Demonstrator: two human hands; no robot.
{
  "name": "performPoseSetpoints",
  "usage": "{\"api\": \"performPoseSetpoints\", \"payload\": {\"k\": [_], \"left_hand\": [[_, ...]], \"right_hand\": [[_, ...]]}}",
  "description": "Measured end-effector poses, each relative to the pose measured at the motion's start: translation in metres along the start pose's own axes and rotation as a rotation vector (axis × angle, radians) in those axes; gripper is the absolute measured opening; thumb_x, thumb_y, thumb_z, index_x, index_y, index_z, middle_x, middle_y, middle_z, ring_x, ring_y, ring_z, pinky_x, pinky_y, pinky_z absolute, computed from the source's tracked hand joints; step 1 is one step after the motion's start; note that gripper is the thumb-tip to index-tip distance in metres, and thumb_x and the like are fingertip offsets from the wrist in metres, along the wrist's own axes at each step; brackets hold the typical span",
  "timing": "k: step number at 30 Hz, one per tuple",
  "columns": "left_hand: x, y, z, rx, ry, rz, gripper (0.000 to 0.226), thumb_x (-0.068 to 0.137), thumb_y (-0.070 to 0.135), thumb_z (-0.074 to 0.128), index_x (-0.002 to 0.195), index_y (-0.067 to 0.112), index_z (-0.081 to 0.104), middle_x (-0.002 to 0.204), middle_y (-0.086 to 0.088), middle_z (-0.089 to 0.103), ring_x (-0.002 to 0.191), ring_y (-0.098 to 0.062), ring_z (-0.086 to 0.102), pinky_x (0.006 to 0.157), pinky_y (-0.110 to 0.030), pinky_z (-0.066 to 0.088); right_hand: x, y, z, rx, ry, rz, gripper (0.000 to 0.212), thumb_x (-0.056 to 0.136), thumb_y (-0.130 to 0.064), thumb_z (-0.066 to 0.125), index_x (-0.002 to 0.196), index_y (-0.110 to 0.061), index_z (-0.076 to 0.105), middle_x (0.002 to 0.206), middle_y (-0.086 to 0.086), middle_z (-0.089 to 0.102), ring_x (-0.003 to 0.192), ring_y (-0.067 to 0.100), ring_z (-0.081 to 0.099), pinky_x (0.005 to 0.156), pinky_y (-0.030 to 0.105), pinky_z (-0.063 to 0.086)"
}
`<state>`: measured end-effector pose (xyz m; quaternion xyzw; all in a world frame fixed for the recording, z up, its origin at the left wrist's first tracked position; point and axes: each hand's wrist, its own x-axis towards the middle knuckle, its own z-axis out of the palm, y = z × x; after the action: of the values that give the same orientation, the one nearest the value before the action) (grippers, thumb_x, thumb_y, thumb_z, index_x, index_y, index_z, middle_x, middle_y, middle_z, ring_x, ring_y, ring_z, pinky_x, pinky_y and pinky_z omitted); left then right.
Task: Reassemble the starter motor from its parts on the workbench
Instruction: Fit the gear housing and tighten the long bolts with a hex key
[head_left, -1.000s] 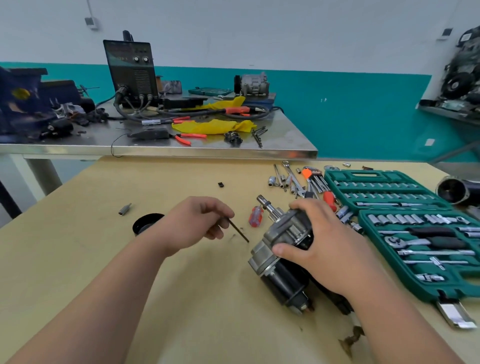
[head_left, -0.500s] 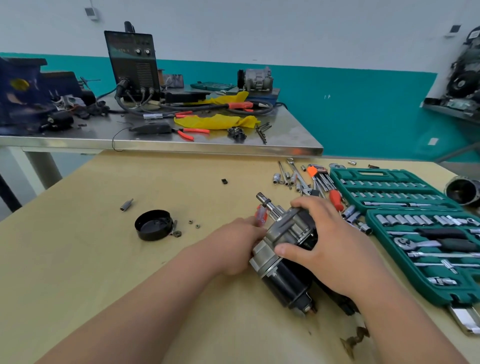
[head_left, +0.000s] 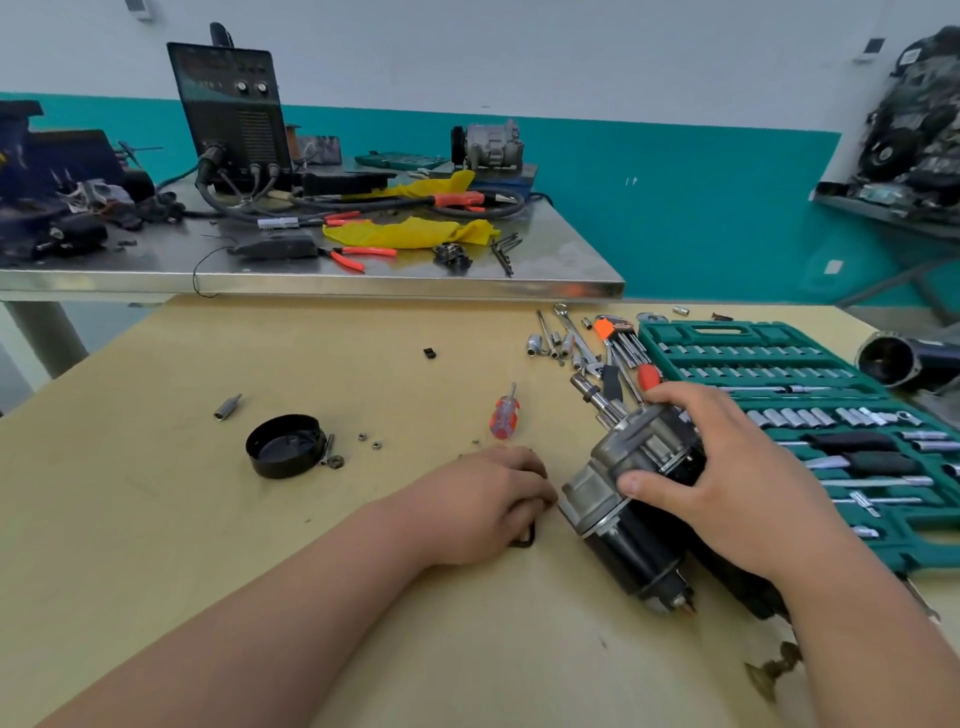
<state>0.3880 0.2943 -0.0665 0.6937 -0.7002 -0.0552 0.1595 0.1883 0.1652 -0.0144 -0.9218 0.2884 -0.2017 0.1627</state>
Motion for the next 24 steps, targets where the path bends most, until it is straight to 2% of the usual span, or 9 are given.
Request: {"api": "performPoseSetpoints", "payload": {"k": [3, 8, 12, 14, 16, 17, 19, 21, 24], "left_hand": [[-0.009, -0.008, -0.008, 0.034, -0.058, -0.018, 0.044, 0.091, 0.004, 0.050, 0.128, 0.022, 0.064, 0.136, 0.003, 0.053, 0.124, -0.014, 0.046, 0.100, -0.025, 0.039], [-0.003, -0.009, -0.015, 0.238, -0.064, 0.044, 0.022, 0.096, 0.017, 0.052, 0.109, 0.017, 0.071, 0.108, -0.002, 0.060, 0.101, -0.022, 0.056, 0.082, -0.036, 0.047], [-0.006, -0.012, -0.012, 0.257, -0.040, -0.065, 0.018, 0.100, 0.026, 0.046, 0.111, 0.018, 0.059, 0.110, 0.000, 0.053, 0.100, -0.021, 0.054, 0.080, -0.032, 0.043], [-0.009, -0.020, -0.021, 0.232, 0.003, -0.209, 0.012, 0.101, 0.028, 0.043, 0.106, 0.020, 0.051, 0.106, 0.000, 0.054, 0.091, -0.019, 0.053, 0.071, -0.029, 0.036], [-0.008, -0.020, -0.032, 0.049, 0.172, -0.366, 0.010, 0.102, 0.028, 0.043, 0.095, 0.020, 0.043, 0.089, 0.002, 0.058, 0.074, -0.015, 0.052, 0.062, -0.028, 0.034], [-0.005, -0.016, -0.035, -0.153, 0.290, -0.429, 0.014, 0.102, 0.026, 0.045, 0.090, 0.018, 0.043, 0.078, 0.002, 0.060, 0.066, -0.011, 0.053, 0.059, -0.024, 0.037], [0.008, 0.007, -0.038, -0.764, 0.467, -0.482, 0.017, 0.101, 0.018, 0.046, 0.085, 0.013, 0.049, 0.066, 0.001, 0.064, 0.054, -0.010, 0.056, 0.061, -0.022, 0.046], [0.021, 0.033, -0.036, -1.209, 0.500, -0.464, 0.018, 0.099, 0.009, 0.050, 0.081, 0.011, 0.056, 0.068, -0.002, 0.068, 0.053, -0.014, 0.059, 0.060, -0.028, 0.053], [0.030, 0.048, -0.029, -1.175, 0.507, -0.474, 0.013, 0.091, 0.011, 0.061, 0.079, 0.014, 0.066, 0.072, 0.001, 0.072, 0.058, -0.010, 0.061, 0.065, -0.026, 0.054]], "right_hand": [[0.000, 0.002, 0.001, -0.006, 0.004, -0.015, 0.071, 0.063, -0.079, 0.056, 0.124, -0.058, 0.026, 0.118, -0.038, 0.027, 0.093, -0.006, 0.037, 0.062, 0.015, 0.029], [0.001, 0.003, 0.001, -0.017, -0.022, -0.016, 0.068, 0.065, -0.079, 0.056, 0.122, -0.060, 0.024, 0.130, -0.032, 0.029, 0.089, 0.000, 0.042, 0.059, 0.013, 0.028], [0.003, 0.002, 0.001, -0.028, -0.039, -0.015, 0.069, 0.064, -0.081, 0.053, 0.123, -0.059, 0.024, 0.134, -0.029, 0.030, 0.089, 0.001, 0.042, 0.058, 0.013, 0.027], [0.003, 0.003, 0.001, -0.026, -0.039, -0.013, 0.070, 0.064, -0.081, 0.052, 0.124, -0.058, 0.024, 0.135, -0.029, 0.031, 0.090, 0.000, 0.042, 0.058, 0.012, 0.026], [0.003, 0.003, 0.002, -0.030, -0.039, -0.014, 0.070, 0.064, -0.080, 0.053, 0.124, -0.058, 0.024, 0.136, -0.028, 0.032, 0.089, 0.000, 0.042, 0.058, 0.012, 0.026], [0.003, 0.003, 0.002, -0.032, -0.040, -0.017, 0.071, 0.064, -0.080, 0.053, 0.124, -0.058, 0.023, 0.136, -0.028, 0.032, 0.089, 0.001, 0.043, 0.058, 0.012, 0.026], [0.004, 0.003, 0.002, -0.029, -0.037, -0.023, 0.070, 0.063, -0.080, 0.052, 0.123, -0.059, 0.023, 0.134, -0.030, 0.031, 0.089, 0.001, 0.043, 0.058, 0.012, 0.025], [0.005, 0.002, 0.003, -0.023, -0.037, -0.037, 0.069, 0.064, -0.079, 0.055, 0.123, -0.059, 0.023, 0.134, -0.031, 0.030, 0.091, -0.002, 0.042, 0.059, 0.010, 0.024], [0.005, 0.001, 0.005, -0.019, -0.035, -0.062, 0.069, 0.065, -0.077, 0.057, 0.123, -0.059, 0.024, 0.131, -0.035, 0.028, 0.092, -0.003, 0.040, 0.062, 0.009, 0.023]]}}
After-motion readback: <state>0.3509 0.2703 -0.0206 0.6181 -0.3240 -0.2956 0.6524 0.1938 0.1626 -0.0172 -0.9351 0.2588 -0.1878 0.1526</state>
